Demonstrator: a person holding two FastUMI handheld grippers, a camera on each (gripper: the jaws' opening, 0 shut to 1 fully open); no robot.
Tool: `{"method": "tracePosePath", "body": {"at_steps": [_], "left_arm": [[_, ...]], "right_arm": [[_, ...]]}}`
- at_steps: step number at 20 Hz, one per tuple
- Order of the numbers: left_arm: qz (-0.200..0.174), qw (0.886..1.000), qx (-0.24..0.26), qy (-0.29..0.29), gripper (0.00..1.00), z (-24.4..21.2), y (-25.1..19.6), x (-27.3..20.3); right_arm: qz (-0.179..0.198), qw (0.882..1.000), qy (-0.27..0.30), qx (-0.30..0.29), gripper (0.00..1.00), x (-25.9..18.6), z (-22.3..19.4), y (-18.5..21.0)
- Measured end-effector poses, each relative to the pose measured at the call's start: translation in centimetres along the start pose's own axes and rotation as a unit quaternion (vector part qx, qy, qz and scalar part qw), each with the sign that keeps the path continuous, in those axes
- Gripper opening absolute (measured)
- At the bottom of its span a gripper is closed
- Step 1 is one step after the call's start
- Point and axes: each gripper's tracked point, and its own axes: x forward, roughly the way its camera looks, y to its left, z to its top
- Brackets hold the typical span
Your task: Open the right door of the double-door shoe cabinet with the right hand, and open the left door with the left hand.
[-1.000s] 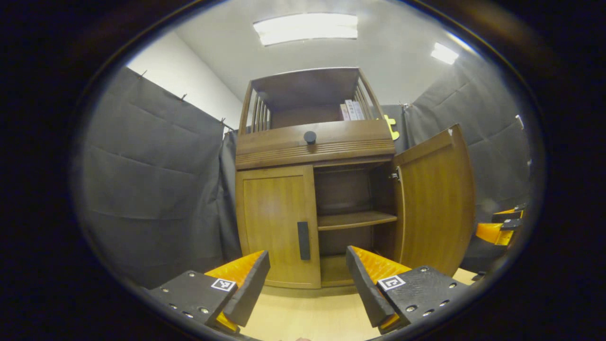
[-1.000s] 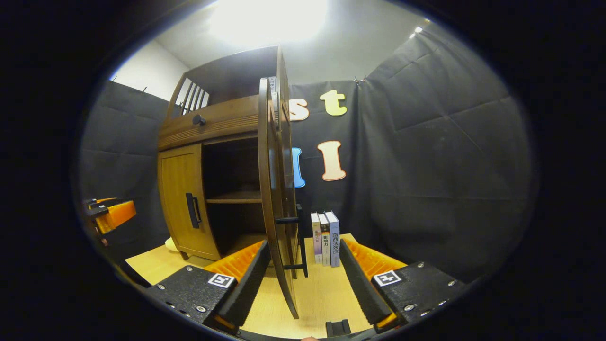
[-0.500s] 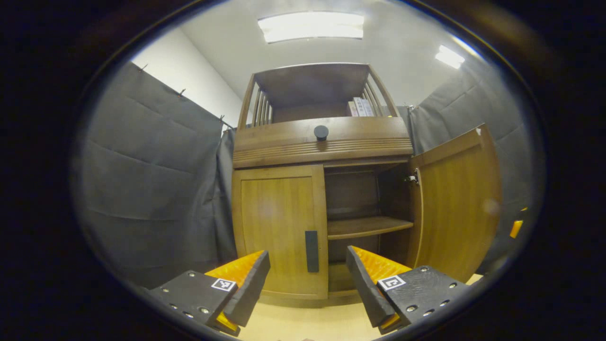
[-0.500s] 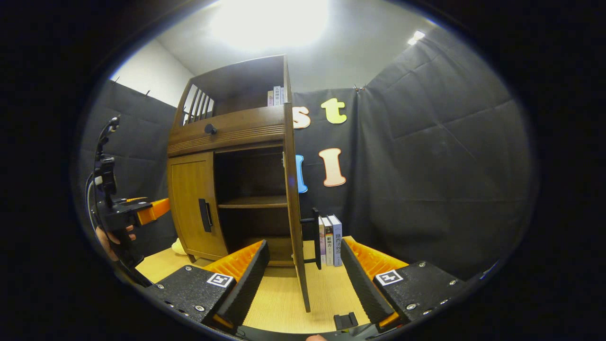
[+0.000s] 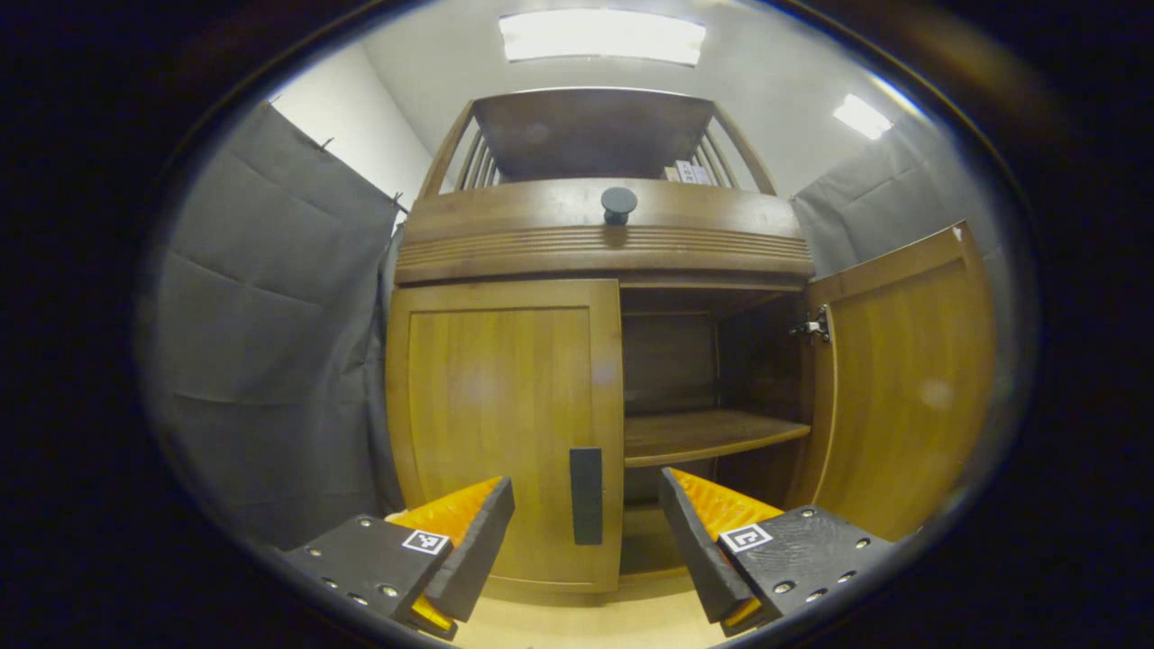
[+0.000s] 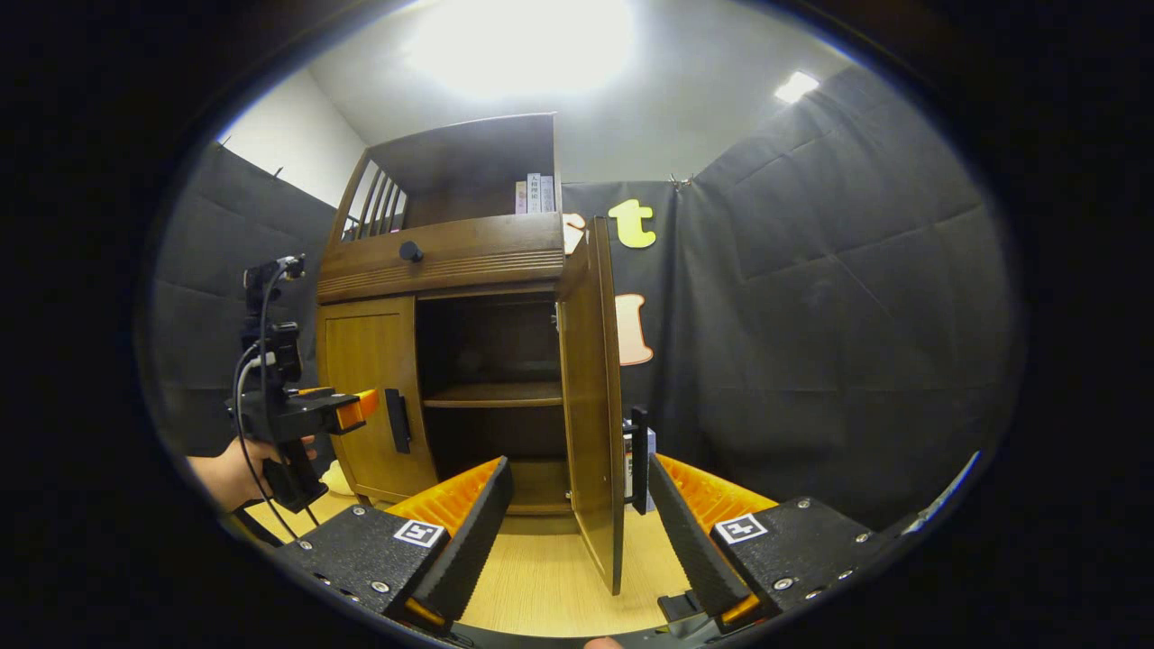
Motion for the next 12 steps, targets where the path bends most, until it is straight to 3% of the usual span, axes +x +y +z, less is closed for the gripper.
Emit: {"method": "tracePosePath", "body": {"at_steps": [12], "left_arm": [[-0.017, 0.999, -0.002, 0.035, 0.92, -2.9, -1.1, 2.0]], "right_arm": [[-0.052, 0.999, 0.015, 0.005, 0.93, 0.3, -0.8, 1.5]]}}
